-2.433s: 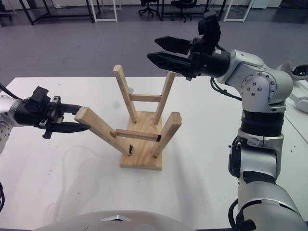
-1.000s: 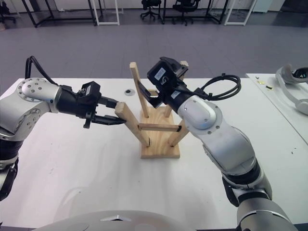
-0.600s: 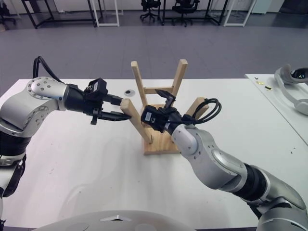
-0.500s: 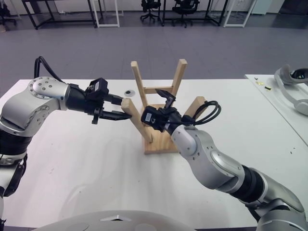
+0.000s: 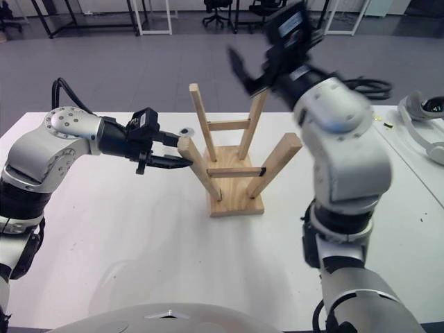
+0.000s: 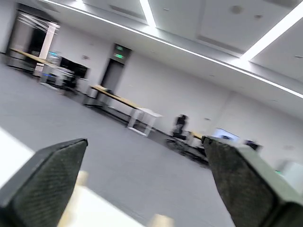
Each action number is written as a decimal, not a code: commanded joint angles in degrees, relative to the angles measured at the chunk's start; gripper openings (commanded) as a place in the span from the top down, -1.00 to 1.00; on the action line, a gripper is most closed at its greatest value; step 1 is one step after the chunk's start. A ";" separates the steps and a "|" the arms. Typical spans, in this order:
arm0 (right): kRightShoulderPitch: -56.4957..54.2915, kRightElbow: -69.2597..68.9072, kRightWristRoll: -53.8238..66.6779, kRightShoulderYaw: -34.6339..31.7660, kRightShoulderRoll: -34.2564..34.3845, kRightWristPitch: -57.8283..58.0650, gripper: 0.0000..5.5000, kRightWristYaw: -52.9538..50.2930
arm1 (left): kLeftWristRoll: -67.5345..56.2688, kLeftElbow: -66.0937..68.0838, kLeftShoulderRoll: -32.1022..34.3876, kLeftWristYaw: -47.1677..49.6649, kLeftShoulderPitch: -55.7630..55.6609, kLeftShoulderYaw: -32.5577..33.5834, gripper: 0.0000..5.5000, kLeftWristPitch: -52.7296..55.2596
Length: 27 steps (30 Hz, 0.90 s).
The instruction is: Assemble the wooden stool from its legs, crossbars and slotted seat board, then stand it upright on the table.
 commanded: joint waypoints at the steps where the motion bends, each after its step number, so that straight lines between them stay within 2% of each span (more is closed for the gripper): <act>1: 6.88 1.97 -1.42 0.84 -1.78 -2.34 -0.64 0.18 | 6.88 2.97 1.97 -1.29 0.09 -4.09 0.25 -0.62; 7: 18.90 0.34 0.88 2.73 3.22 -0.64 -0.64 -0.32 | 7.64 6.78 -1.04 -2.25 -3.79 -5.55 0.25 -2.02; 12: 20.51 0.00 1.81 2.49 7.19 -0.67 -0.64 -2.22 | 5.47 8.45 -3.52 -3.59 -5.37 -5.91 0.25 1.96; 16: 20.20 0.44 1.49 2.34 8.00 -1.10 -0.65 -2.60 | 5.94 9.51 -5.27 -4.06 -5.58 -6.18 -0.09 3.21; 24: 20.23 0.77 1.54 1.76 8.45 -1.60 -0.65 -3.11 | 9.17 10.91 -5.15 -5.27 -4.20 -6.63 -0.59 1.49; 27: 20.59 0.48 1.52 1.86 8.45 -1.59 -0.65 -3.06 | 10.29 8.12 -2.07 -3.30 -1.01 -2.62 -0.80 -0.11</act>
